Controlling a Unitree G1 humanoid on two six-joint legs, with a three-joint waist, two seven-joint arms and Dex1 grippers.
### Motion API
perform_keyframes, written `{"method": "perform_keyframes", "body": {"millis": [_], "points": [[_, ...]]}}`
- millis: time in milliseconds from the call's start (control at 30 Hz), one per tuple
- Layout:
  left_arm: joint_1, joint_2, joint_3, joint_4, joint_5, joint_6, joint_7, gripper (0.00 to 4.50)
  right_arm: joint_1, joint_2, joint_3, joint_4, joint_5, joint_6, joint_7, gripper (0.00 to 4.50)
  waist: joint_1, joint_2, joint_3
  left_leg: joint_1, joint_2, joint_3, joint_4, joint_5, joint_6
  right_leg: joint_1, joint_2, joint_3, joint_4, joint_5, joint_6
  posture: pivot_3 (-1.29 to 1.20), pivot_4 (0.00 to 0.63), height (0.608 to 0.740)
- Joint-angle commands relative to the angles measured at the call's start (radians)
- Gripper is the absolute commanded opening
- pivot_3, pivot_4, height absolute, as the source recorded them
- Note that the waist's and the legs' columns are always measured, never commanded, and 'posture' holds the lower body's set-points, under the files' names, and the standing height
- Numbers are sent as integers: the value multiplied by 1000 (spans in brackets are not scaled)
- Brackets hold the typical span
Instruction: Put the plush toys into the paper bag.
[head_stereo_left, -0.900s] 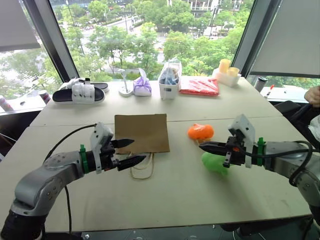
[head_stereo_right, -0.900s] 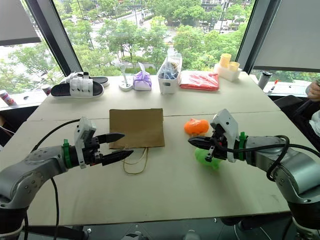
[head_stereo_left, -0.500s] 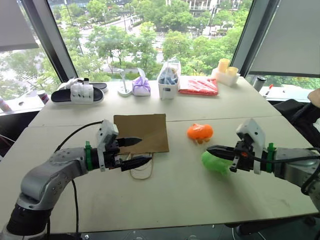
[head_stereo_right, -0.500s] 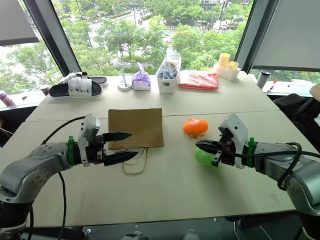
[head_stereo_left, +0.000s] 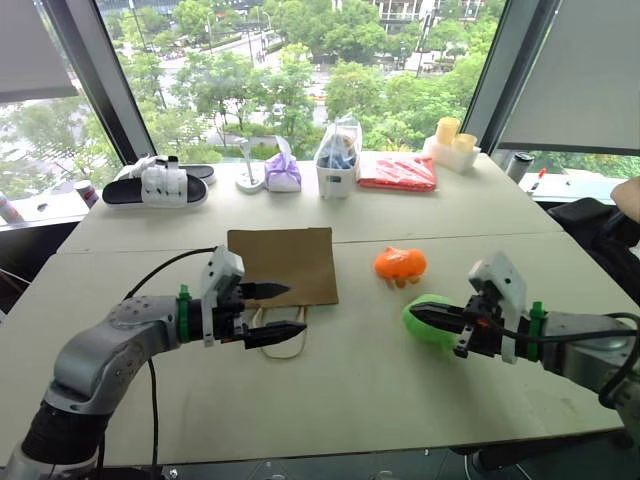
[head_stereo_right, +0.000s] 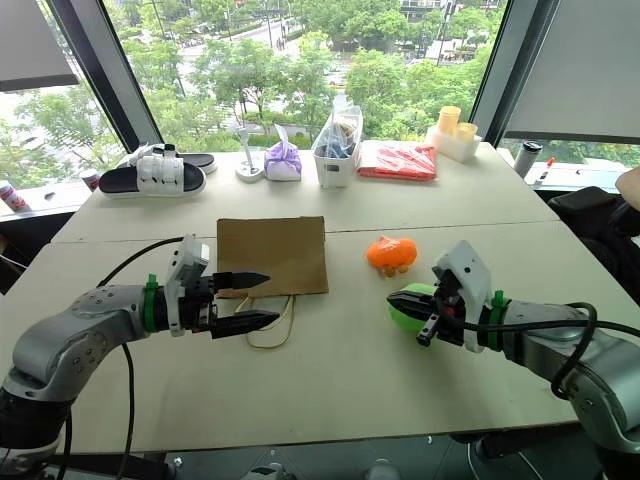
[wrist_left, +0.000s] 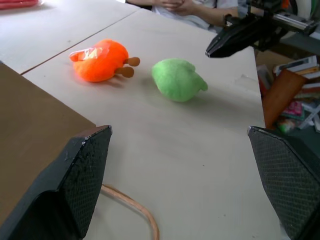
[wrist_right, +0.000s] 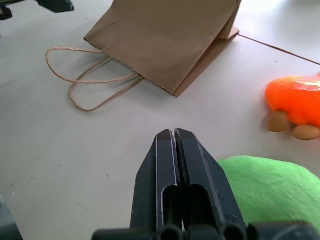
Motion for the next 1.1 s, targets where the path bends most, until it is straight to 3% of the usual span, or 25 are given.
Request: {"method": "perform_keyframes", "body": {"millis": [33,167,333,767,867,1067,1100], "points": [[-9,90,46,52,61,-119,-132,4451,-49,23,22,-20,-5,-30,-20,0,-1,0,0,0,0,0,0,0,0,0,0,0,0,0,0,0,150,740],[-55,159,-25,223,198,-351,-340,4451,-87,49,80,-3,-29,-53,-21,0,2,1,0,0,0,1,0,0,0,0,0,0,0,-1,-3,0,150,740],[-114,136,-117,431,366,-626,-465,4451,-88,61,135,9,-74,-82,-17,0,3,0,0,0,-1,0,0,0,0,0,-1,0,-1,-1,-2,0,150,740],[-293,-36,-237,796,583,-969,-484,4451,-79,92,162,-30,-122,-92,-62,0,0,0,0,0,-2,0,0,0,0,-1,0,0,1,1,1,0,150,740],[-320,-57,-224,838,576,-979,-483,3154,-69,88,150,-38,-121,-89,-68,0,1,0,0,0,-3,0,0,0,0,-1,0,0,1,1,1,0,150,740],[-384,-92,-175,827,495,-858,-490,92,-68,108,178,-47,-122,-85,-85,0,1,0,0,-1,-4,-1,1,0,0,-1,0,0,2,1,1,0,150,740],[-398,-100,-166,810,475,-814,-485,33,-66,115,190,-47,-127,-89,-90,0,1,0,0,-1,-4,-1,1,0,0,-1,0,-1,2,1,1,0,150,740]]}}
